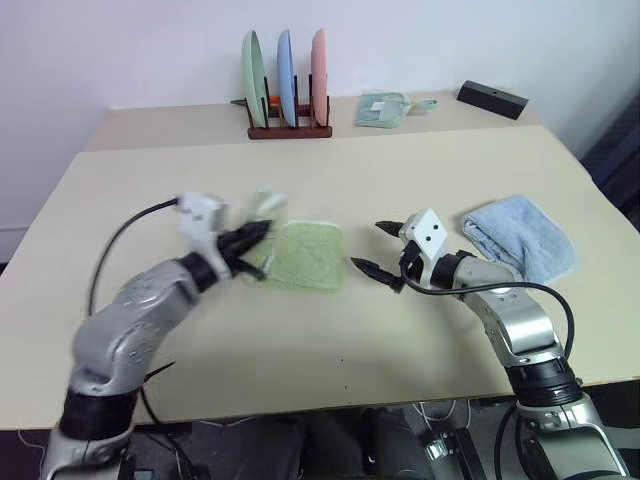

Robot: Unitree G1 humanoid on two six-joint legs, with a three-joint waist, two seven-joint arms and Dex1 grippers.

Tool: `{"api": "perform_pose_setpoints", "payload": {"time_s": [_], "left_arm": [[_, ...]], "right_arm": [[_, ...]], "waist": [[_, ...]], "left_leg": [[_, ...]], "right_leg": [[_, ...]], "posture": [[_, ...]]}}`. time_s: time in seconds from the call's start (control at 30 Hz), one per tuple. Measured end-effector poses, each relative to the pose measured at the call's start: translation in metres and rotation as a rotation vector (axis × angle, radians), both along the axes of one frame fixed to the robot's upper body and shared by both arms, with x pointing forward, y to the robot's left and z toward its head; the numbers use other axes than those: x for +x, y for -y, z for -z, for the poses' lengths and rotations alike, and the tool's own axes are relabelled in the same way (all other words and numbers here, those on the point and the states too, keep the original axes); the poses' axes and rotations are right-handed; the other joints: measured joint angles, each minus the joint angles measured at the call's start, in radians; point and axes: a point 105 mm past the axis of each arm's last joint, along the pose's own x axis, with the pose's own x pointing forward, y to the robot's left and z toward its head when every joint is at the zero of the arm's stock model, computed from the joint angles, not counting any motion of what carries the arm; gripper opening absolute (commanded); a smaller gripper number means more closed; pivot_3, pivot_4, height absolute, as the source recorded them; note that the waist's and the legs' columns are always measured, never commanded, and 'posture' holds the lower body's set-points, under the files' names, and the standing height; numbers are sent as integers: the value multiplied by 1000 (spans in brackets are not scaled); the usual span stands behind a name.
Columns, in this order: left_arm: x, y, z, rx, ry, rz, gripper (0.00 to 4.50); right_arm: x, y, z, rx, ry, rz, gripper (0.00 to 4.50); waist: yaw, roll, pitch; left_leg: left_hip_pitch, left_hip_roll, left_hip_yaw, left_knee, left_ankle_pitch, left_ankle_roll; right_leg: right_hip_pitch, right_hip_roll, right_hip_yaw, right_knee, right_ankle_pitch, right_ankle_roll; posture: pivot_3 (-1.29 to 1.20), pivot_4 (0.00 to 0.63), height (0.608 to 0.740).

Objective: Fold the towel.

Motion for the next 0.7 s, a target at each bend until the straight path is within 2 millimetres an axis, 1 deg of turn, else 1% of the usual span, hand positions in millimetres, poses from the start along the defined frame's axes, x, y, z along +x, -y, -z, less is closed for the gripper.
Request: {"api": "perform_pose_setpoints", "payload": {"time_s": [0.03, 0.07, 0.13, 0.23, 0.3, 0.37, 0.47, 0.57, 0.6, 0.67, 0.7], "left_arm": [[-2, 10, 5, 37, -2, 46, 50], [-4, 15, 11, 64, -12, 70, 50], [-4, 19, 21, 102, -28, 97, 50], [-3, 31, 44, 229, -39, 179, 50], [-2, 32, 59, 265, -70, 186, 50], [0, 31, 62, 270, -81, 181, 50], [-2, 29, 63, 264, -90, 196, 962], [-5, 24, 67, 249, -116, 189, 2416], [-5, 23, 66, 236, -123, 185, 2952], [-6, 21, 58, 189, -116, 188, 3868], [-8, 19, 50, 146, -113, 188, 3868]], "right_arm": [[1, 1, 0, -2, 4, 6, 4500], [1, 1, 0, -3, 6, 8, 4500], [1, 2, 0, -4, 8, 15, 4500], [2, 4, 0, -3, 12, 33, 4500], [2, 5, 1, -2, 11, 40, 4500], [2, 6, 2, -4, 9, 46, 4500], [2, 7, 2, -9, 11, 52, 4500], [3, 7, 2, -12, 13, 55, 4500], [3, 7, 2, -13, 14, 55, 4500], [3, 6, 1, -14, 17, 53, 4500], [3, 6, 0, -16, 22, 51, 4500]], "waist": [[-9, 0, 0], [-17, 0, 0], [-25, 0, 0], [-19, 0, 0], [-18, 0, 0], [-18, 0, 0], [-18, 0, 0], [-19, 0, 0], [-19, 0, 0], [-17, 0, 0], [-18, 0, 0]], "left_leg": [[0, 0, 0, -1, 0, 0], [0, 1, 0, -2, 0, 0], [0, 2, 0, -2, 0, -1], [0, 2, 0, -2, 0, -1], [-1, 1, 0, -1, 0, -1], [-1, 1, -1, -1, 0, -1], [-1, 2, -1, -1, 0, -1], [-1, 2, -1, -1, 0, -1], [-1, 2, -1, -1, 0, -1], [-1, 2, -1, 0, 0, -1], [-1, 2, -1, 0, 0, -1]], "right_leg": [[-1, 0, 0, 0, 0, 0], [-2, 0, 0, 0, 0, 0], [-2, 2, 0, 0, 0, 0], [-2, 2, 0, 0, 0, 0], [-2, 2, 0, 0, 0, 0], [-2, 2, 0, 0, 0, 0], [-2, 2, 0, 0, 0, 0], [-2, 2, 0, 0, 0, 0], [-2, 2, 0, 0, 0, 0], [-2, 1, 0, 0, 0, 0], [-2, 1, 0, 0, 0, 0]], "posture": [[0, 150, 740], [0, 150, 740], [0, 150, 740], [0, 150, 740], [0, 150, 740], [0, 150, 740], [0, 150, 740], [0, 150, 740], [0, 150, 740], [0, 150, 740], [0, 150, 740]]}}
